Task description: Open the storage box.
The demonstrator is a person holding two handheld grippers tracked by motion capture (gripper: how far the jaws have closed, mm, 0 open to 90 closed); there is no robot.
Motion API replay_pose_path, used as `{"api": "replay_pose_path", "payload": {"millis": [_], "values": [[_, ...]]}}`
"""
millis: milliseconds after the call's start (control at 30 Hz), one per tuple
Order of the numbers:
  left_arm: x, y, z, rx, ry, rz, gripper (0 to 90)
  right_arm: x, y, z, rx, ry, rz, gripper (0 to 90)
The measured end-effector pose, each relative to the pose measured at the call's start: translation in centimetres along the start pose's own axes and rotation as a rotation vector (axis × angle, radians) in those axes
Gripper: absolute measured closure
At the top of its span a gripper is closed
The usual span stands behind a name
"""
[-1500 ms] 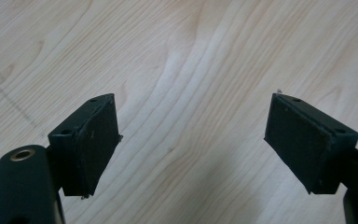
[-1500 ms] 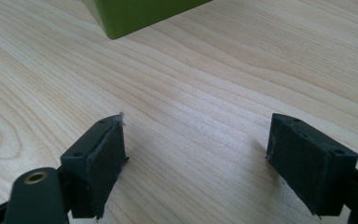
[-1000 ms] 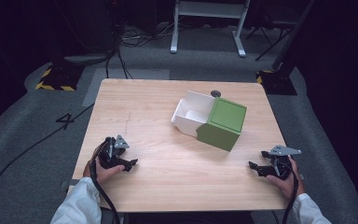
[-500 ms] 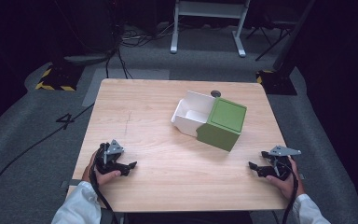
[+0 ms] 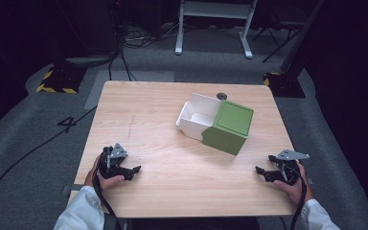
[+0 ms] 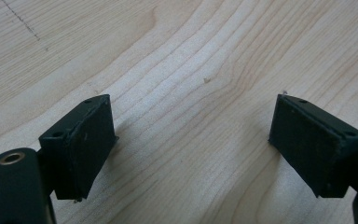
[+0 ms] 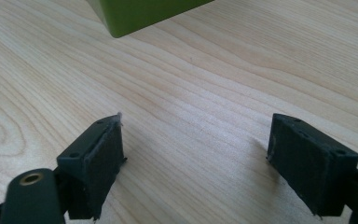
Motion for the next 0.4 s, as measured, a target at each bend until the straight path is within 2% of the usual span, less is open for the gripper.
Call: {"api": "replay_pose_path", "payload": {"millis": [400], "values": [[-0.05,0.05,0.04,-0.004,-0.008,-0.002,14.1,-0.01,0.00,0.03,-0.006,-0.002,0.000,18.2]]}}
Point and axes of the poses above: each handheld gripper's, and its own axes: y roughly forward along the jaws, x roughly out of its underside, z roughly to its right, the point moved 1 cm from there along y, roughly forward along the jaws, and after that the axes turned 6 degrees about z, right-handed, at the moved point
